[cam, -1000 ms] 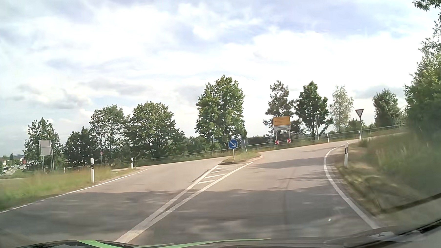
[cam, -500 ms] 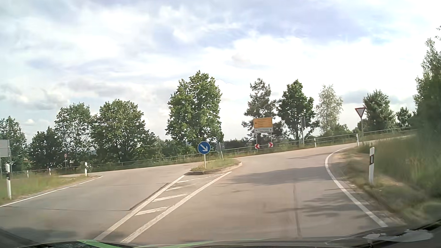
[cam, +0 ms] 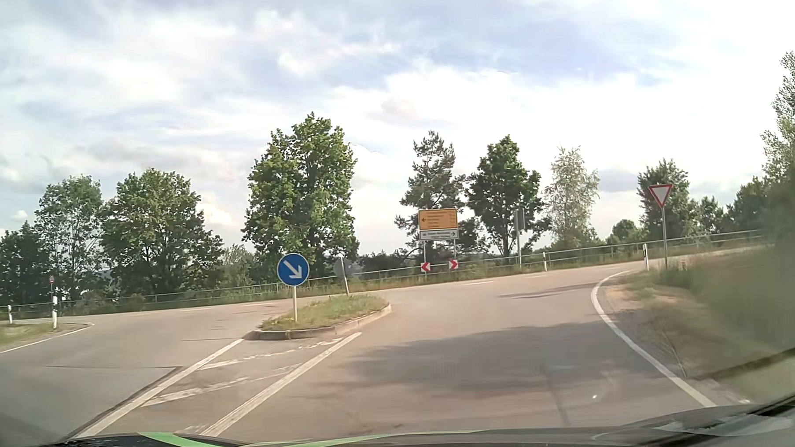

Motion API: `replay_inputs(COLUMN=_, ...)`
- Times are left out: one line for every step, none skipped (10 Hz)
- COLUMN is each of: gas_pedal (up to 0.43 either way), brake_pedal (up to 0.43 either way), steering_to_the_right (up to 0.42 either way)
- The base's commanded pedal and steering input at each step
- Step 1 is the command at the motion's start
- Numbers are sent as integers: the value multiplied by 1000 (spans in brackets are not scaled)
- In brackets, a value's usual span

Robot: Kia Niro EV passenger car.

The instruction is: Follow the waypoints while adhering to traffic rules and regulations

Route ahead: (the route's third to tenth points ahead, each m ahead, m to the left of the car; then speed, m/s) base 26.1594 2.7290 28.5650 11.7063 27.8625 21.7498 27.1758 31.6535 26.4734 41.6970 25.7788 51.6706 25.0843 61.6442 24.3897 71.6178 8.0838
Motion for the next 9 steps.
replay_inputs(gas_pedal=0, brake_pedal=232, steering_to_the_right=78)
replay_inputs(gas_pedal=0, brake_pedal=232, steering_to_the_right=76)
replay_inputs(gas_pedal=0, brake_pedal=232, steering_to_the_right=69)
replay_inputs(gas_pedal=0, brake_pedal=232, steering_to_the_right=65)
replay_inputs(gas_pedal=0, brake_pedal=232, steering_to_the_right=61)
replay_inputs(gas_pedal=0, brake_pedal=232, steering_to_the_right=56)
replay_inputs(gas_pedal=0, brake_pedal=232, steering_to_the_right=50)
replay_inputs(gas_pedal=0, brake_pedal=207, steering_to_the_right=38)
replay_inputs(gas_pedal=0, brake_pedal=201, steering_to_the_right=31)
